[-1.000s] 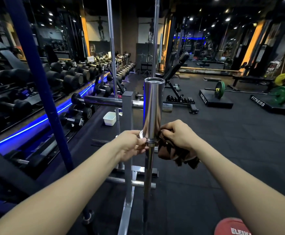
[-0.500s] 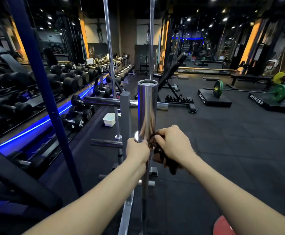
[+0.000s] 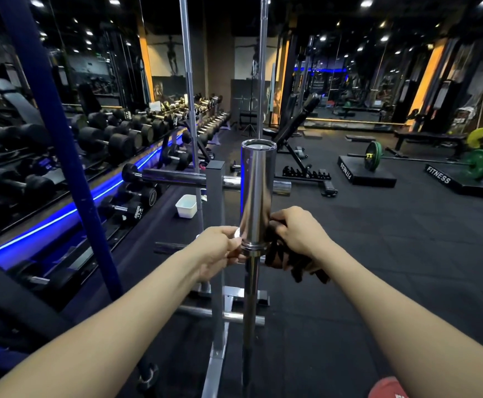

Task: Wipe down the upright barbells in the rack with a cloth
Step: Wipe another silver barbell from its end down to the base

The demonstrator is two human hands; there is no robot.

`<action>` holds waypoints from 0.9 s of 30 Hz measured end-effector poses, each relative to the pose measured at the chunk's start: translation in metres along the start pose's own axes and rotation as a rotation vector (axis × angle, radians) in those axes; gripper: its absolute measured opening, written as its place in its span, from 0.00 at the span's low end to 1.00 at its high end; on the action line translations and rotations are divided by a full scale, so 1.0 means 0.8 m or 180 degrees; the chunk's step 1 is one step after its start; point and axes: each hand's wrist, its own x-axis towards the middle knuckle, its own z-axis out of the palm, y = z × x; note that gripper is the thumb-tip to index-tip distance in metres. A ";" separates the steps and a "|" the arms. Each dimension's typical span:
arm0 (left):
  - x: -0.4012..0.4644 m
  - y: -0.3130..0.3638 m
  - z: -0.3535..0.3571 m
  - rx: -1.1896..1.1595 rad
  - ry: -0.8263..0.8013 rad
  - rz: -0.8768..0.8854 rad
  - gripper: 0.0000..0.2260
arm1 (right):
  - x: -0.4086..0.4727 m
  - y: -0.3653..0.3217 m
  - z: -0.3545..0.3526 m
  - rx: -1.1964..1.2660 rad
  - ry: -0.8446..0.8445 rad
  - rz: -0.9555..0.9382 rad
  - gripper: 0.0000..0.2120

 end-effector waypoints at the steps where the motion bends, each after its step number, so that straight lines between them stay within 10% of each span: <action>1: 0.001 -0.001 0.003 -0.0122 0.0163 0.0007 0.08 | 0.000 0.000 0.001 0.0051 0.0029 0.0013 0.11; 11: -0.045 -0.036 0.073 0.0123 0.1414 0.0360 0.13 | -0.060 -0.002 0.007 0.0195 0.0736 -0.0083 0.11; 27: 0.002 -0.046 0.038 -0.0295 0.0832 0.0582 0.19 | -0.006 -0.003 -0.010 0.0463 0.0015 -0.0288 0.14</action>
